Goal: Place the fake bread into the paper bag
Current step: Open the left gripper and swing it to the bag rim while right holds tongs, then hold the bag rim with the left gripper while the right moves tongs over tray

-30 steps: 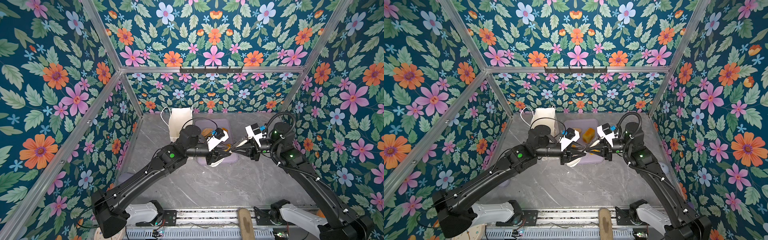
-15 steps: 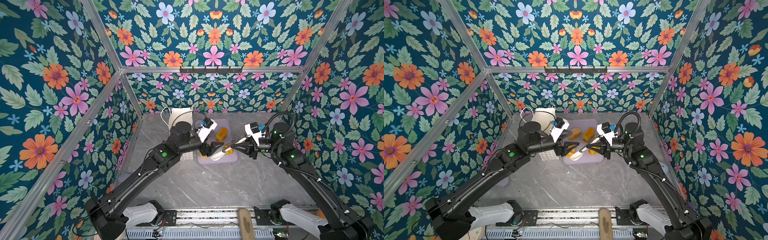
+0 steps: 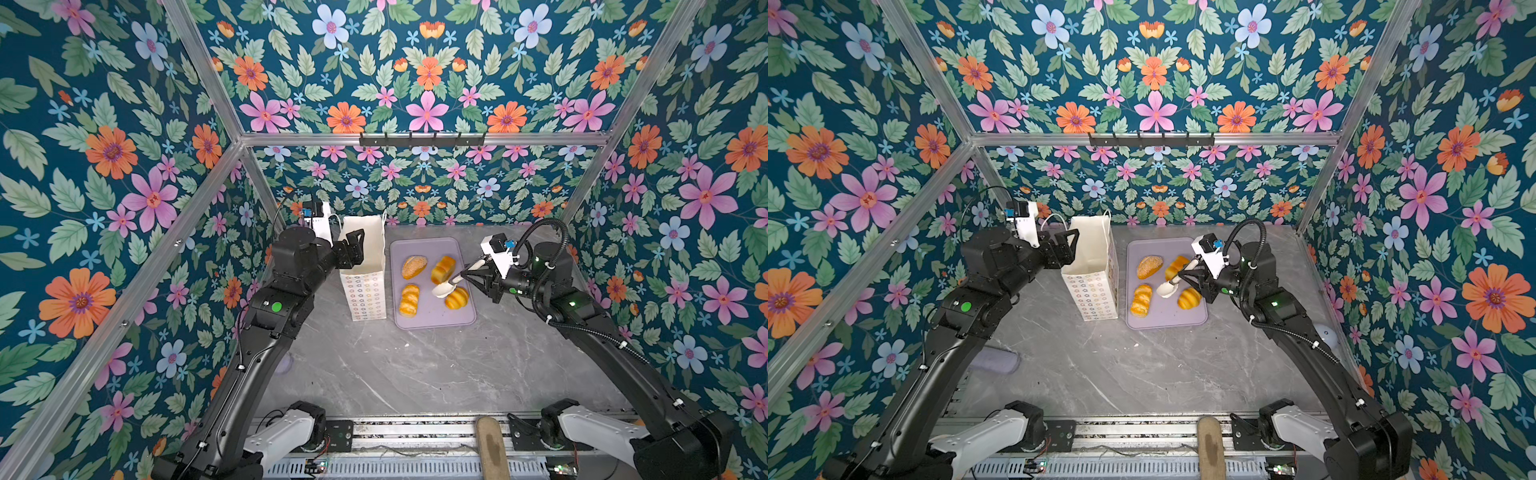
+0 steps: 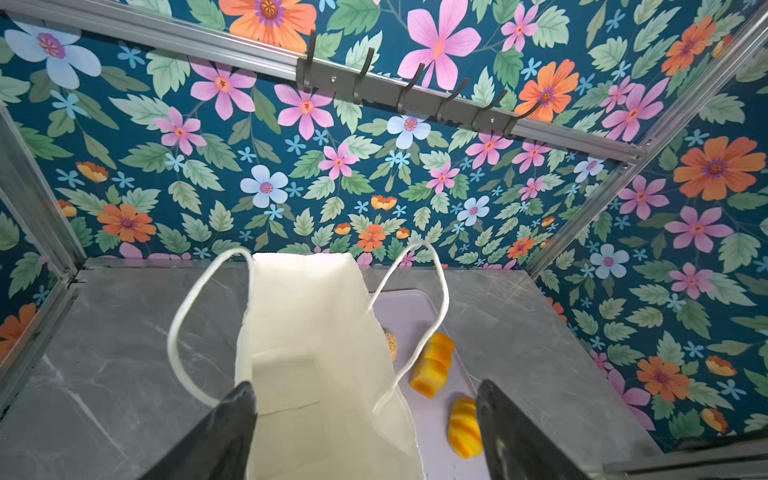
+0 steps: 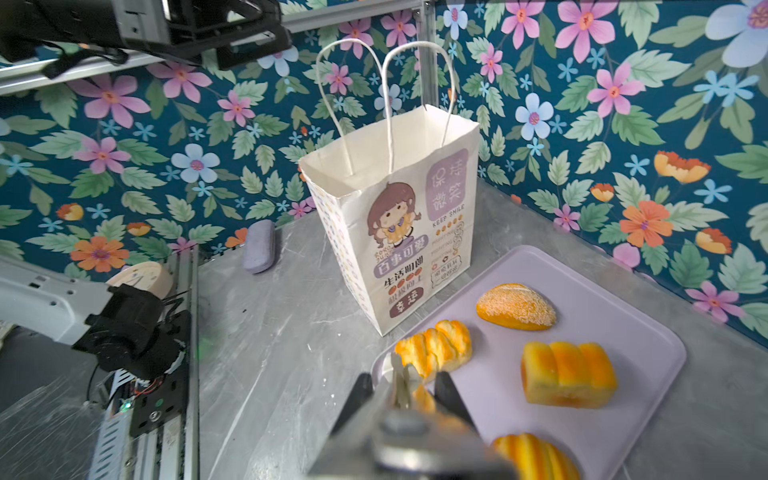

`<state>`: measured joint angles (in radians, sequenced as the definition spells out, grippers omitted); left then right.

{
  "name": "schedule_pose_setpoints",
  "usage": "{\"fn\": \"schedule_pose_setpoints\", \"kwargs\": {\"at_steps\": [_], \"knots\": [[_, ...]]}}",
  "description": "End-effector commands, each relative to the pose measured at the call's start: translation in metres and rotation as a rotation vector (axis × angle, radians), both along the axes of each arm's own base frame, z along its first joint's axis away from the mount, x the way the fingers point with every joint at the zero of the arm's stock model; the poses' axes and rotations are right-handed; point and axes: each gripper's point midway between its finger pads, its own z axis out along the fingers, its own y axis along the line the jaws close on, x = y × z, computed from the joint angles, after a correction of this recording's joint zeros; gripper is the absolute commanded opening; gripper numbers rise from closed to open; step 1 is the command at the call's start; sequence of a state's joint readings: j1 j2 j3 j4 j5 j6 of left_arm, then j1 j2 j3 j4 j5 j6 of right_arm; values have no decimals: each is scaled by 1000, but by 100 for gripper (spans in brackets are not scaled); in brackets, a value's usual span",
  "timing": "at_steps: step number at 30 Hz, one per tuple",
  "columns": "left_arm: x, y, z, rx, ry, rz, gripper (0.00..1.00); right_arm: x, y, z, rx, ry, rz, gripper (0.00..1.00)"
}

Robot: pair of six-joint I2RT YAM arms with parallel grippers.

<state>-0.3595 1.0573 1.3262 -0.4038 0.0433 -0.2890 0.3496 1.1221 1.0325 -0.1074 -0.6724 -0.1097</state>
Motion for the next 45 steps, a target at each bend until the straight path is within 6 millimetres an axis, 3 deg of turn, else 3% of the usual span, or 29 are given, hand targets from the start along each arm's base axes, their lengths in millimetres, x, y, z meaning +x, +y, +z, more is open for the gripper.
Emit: {"fn": "schedule_pose_setpoints", "kwargs": {"at_steps": [1, 8, 22, 27, 38, 41, 45], "knots": [[-2, 17, -8, 4, 39, 77, 84, 11, -3, 3, 8, -36, -45, 35], [0, 40, -25, 10, 81, 204, 85, 14, -3, -2, 18, -42, -60, 44], [0, 47, -53, 26, 128, 228, 89, 18, -1, -5, 38, -49, -59, 44], [-1, 53, -61, 27, 164, 248, 99, 20, -3, -7, 32, -48, -75, 45], [13, 38, -92, -6, 299, 164, 100, 21, -3, -7, 33, -50, -77, 47], [15, 32, -100, -8, 329, 140, 92, 21, -3, -7, 34, -53, -81, 46], [19, 34, -112, 12, 372, 156, 69, 23, -3, -9, 41, -49, -83, 45]]}}
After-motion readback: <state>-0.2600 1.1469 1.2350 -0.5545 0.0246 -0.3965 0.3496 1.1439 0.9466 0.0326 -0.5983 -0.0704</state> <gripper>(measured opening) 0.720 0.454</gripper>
